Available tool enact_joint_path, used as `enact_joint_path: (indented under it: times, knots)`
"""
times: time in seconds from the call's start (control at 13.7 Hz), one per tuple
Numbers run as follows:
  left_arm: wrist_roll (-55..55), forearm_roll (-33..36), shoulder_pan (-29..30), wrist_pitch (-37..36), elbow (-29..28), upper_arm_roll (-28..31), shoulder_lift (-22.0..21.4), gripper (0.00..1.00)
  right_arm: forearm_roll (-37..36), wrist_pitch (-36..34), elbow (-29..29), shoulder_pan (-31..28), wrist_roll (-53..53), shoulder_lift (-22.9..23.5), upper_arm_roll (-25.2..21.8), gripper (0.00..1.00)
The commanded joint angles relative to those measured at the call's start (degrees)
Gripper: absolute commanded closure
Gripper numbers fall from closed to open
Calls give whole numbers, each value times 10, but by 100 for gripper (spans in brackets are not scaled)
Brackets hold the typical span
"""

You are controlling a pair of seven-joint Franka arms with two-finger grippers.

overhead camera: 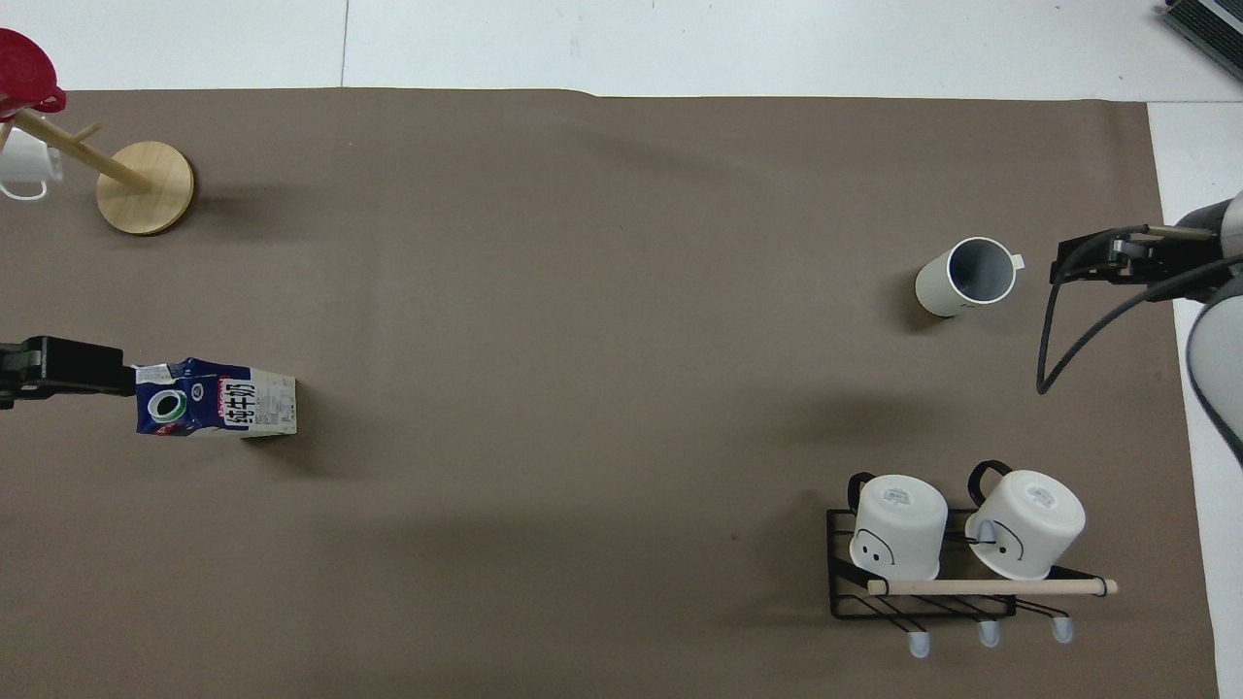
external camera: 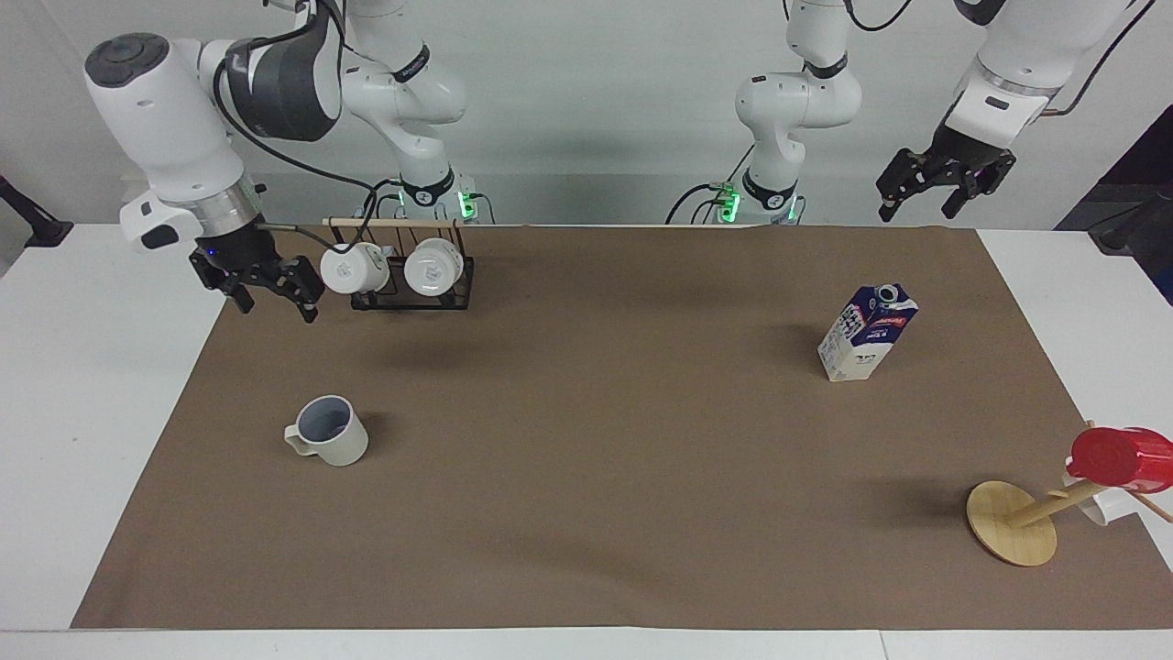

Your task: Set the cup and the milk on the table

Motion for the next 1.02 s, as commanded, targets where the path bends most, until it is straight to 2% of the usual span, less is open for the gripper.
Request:
enact_joint_path:
  times: [0.0,0.15,0.36,0.51,0.8,0.95]
  knots:
    - [2,9,7,-1,-46,-2,-22,0,14,48,-32,-10,-25,18,4,0]
    - [3,10,7,22,-89,-2,-33,0,14,72,-41,-9,-34,38,4,0]
    - [9,15,8,100,-179,-1,-57,0,13,119,-50,0,-33,56,4,0]
    - [41,15,30,146,-224,0,-71,0,12,134,-50,5,-34,83,5,0]
    - [70,15,43,152,-235,0,-74,0,6,163,-49,41,-26,97,5,0]
    - [70,15,42,152,-235,-1,-74,0,6,191,-49,43,-26,119,5,0]
